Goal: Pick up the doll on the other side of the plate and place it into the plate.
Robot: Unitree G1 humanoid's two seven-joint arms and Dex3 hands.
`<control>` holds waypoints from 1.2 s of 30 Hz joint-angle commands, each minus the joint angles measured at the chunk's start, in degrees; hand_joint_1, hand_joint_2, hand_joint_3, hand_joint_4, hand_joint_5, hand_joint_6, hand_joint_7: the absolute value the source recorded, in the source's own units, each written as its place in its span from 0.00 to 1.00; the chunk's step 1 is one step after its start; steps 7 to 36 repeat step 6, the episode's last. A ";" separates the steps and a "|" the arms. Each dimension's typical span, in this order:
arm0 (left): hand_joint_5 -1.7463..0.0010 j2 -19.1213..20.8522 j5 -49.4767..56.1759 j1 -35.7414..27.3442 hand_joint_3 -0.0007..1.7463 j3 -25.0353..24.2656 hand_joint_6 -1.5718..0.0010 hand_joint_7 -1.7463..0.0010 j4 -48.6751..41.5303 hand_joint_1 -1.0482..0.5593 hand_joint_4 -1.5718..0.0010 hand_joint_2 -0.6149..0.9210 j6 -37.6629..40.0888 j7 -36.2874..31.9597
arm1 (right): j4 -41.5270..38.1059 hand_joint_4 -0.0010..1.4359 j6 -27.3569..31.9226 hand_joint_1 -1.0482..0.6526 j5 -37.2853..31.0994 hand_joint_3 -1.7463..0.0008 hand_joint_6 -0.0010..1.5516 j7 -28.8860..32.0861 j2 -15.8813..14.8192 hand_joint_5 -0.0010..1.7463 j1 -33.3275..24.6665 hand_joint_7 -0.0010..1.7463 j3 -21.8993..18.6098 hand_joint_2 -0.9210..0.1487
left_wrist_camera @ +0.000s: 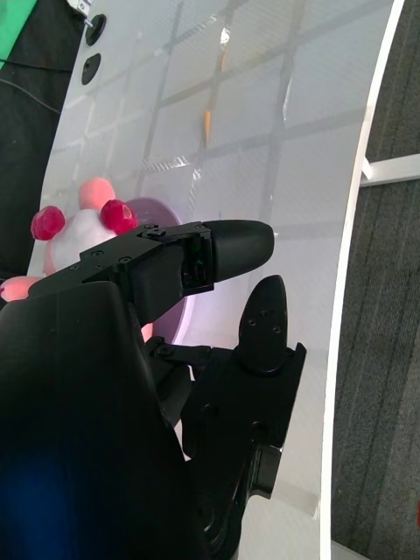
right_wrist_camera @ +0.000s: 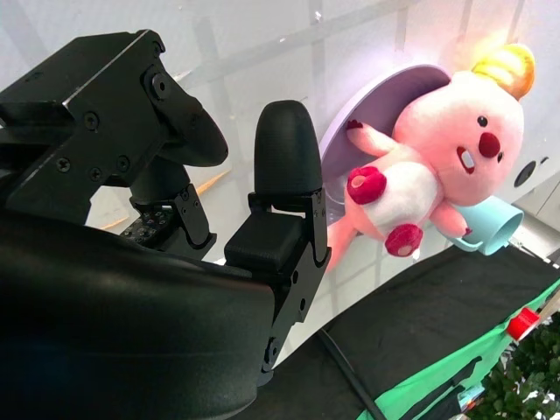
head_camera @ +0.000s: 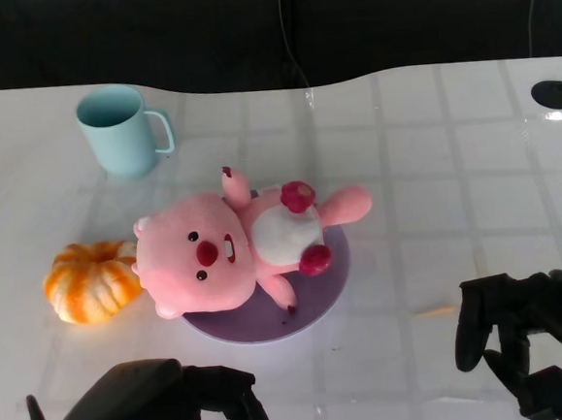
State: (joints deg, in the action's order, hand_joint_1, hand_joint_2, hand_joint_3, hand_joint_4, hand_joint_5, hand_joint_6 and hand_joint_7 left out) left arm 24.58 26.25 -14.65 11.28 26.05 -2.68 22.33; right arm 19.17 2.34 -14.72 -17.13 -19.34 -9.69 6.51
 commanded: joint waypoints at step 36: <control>0.11 0.84 -2.38 -0.78 0.19 -1.59 0.51 0.53 1.58 0.55 0.57 1.00 2.10 0.68 | 2.68 0.57 1.90 0.67 -1.09 0.25 0.50 -0.65 -0.93 1.00 -0.29 0.83 0.52 0.50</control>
